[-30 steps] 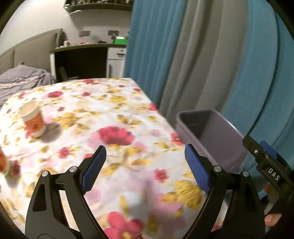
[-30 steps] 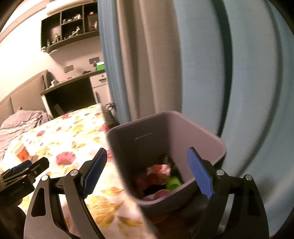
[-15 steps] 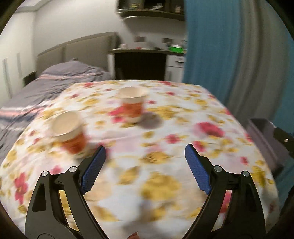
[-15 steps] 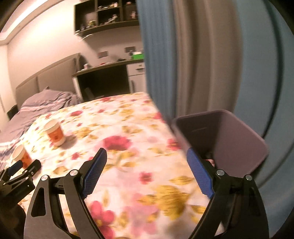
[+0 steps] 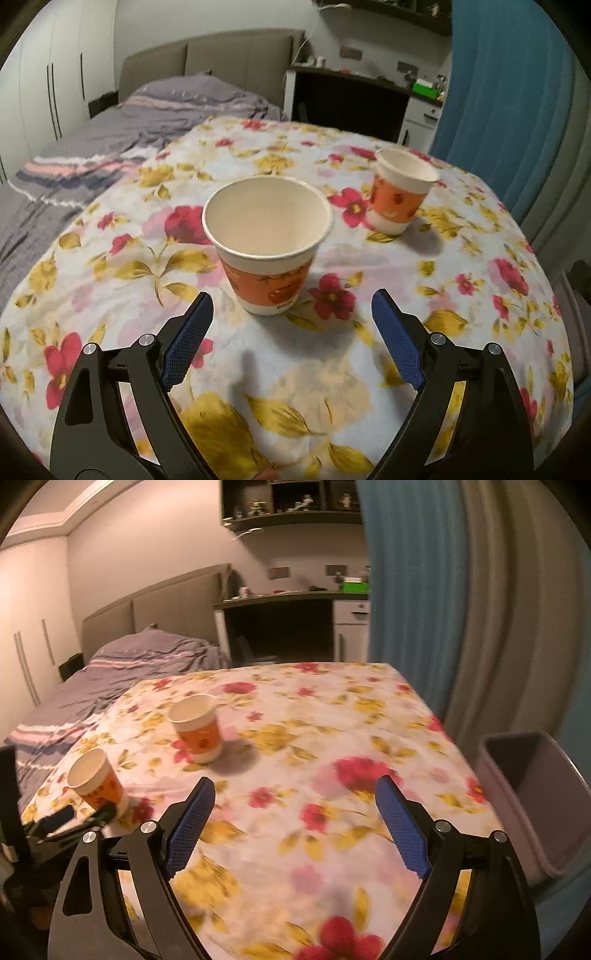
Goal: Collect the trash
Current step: 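Grasp the larger paper cup rim with the right tool while the left tool grasps the smaller cup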
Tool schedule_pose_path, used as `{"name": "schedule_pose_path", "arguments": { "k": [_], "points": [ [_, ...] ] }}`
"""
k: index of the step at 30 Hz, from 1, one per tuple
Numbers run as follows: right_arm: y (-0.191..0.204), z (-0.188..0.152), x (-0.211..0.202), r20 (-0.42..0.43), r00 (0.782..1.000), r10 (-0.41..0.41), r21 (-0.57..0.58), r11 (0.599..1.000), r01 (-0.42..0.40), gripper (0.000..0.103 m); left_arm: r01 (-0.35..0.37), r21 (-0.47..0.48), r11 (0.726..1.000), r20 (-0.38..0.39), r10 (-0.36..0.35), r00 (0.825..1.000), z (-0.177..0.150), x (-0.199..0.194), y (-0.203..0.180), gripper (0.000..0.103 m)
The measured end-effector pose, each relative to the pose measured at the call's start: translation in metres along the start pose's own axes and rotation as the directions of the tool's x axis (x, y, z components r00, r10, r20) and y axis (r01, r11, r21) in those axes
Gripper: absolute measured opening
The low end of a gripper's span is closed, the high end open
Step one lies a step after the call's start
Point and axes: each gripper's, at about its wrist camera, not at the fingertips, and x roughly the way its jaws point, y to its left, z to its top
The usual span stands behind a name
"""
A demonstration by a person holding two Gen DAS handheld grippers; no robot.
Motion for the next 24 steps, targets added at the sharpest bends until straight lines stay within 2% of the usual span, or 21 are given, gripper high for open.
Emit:
{"name": "schedule_pose_path", "arguments": {
  "k": [9, 12, 15, 20, 24],
  "points": [
    [0.037, 0.008, 0.039, -0.026, 0.999, 0.035, -0.062, 0.997, -0.037, 0.085, -0.005, -0.057, 0.998, -0.015, 0.004, 1.000, 0.017, 0.028, 0.016, 0.085],
    [0.048, 0.012, 0.051, -0.030, 0.998, 0.047, -0.076, 0.996, -0.049, 0.085, 0.008, -0.066, 0.998, -0.021, -0.009, 1.000, 0.021, 0.035, 0.021, 0.076],
    [0.058, 0.015, 0.066, -0.043, 0.998, 0.052, -0.089, 0.994, -0.056, 0.085, 0.034, -0.077, 0.996, -0.036, -0.037, 0.999, 0.024, 0.043, 0.027, 0.062],
    [0.075, 0.017, 0.089, -0.064, 0.996, 0.063, -0.096, 0.993, -0.069, 0.085, 0.059, -0.068, 0.996, -0.013, -0.060, 0.998, 0.031, 0.045, 0.031, 0.059],
    [0.089, 0.022, 0.109, -0.077, 0.995, 0.070, -0.093, 0.993, -0.077, 0.085, 0.008, -0.073, 0.997, 0.035, -0.006, 0.999, 0.047, 0.034, 0.038, 0.059]
  ]
}}
